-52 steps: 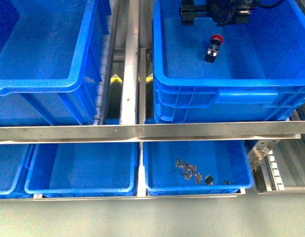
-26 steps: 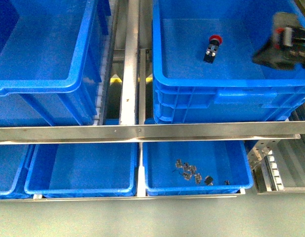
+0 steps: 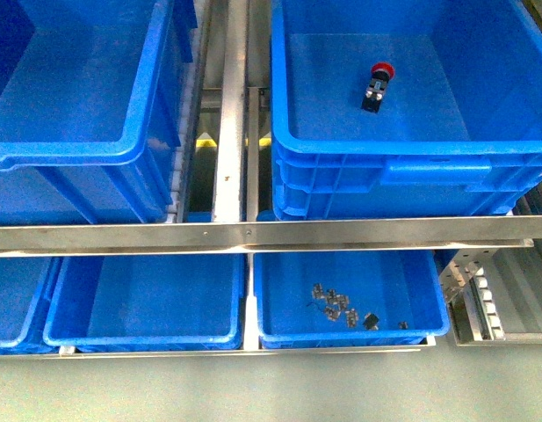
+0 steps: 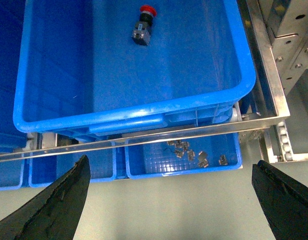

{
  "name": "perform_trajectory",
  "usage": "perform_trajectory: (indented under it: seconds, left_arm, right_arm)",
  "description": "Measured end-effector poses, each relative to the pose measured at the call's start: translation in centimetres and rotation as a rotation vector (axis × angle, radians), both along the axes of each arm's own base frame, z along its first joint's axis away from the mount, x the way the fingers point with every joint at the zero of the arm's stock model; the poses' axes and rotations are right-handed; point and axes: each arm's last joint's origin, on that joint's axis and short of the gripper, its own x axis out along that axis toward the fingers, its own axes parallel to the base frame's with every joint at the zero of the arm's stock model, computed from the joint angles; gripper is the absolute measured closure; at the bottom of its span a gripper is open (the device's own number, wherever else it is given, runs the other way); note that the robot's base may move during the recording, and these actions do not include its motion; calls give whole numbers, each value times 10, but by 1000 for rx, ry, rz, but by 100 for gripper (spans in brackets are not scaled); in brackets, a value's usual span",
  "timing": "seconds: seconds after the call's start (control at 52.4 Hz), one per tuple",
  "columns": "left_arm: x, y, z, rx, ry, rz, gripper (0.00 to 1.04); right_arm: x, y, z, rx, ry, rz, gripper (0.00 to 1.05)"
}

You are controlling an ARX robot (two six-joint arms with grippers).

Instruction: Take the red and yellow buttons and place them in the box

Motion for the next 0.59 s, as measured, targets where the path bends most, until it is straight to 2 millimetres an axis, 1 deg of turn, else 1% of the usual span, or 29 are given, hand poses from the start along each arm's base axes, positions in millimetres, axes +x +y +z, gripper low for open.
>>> perform_trajectory:
  seconds: [0.057,0.076,0.115,0.172,0.21,0.248,0.287,0.306,0.344,0.382,0.42,0.458,0.592]
  left_arm:
    - [0,0,0,0,0,0,8]
    - [0,0,0,0,0,0,8]
    - [0,0,0,0,0,0,8]
    - [0,0,0,0,0,0,8]
    - [0,0,0,0,0,0,8]
    - [0,0,0,0,0,0,8]
    - [0,0,0,0,0,0,8]
    - [0,0,0,0,0,0,8]
    - [0,0,0,0,0,0,8]
    - [0,0,0,0,0,0,8]
    - [0,0,0,0,0,0,8]
    - [0,0,0,0,0,0,8]
    - [0,0,0,0,0,0,8]
  right_arm:
    - [-2,1,-10,-84,-178,31,19]
    - [-3,1,-12,-96,-205,35,21]
    - [-9,3,-17,-139,-300,47,28]
    - [-18,6,-16,-181,-424,56,38]
    - [-21,7,-13,-199,-471,57,43]
    - [-25,8,-10,-212,-506,55,51]
    - [-31,10,-9,-221,-524,47,61]
    - [-32,12,-11,-228,-520,27,65]
    - [-37,17,-15,-228,-508,41,73]
    - [-42,20,-20,-229,-500,65,84]
    - [-47,20,-21,-231,-500,64,94]
    - [-49,20,-22,-234,-503,58,101]
    - [-57,20,-23,-236,-507,60,101]
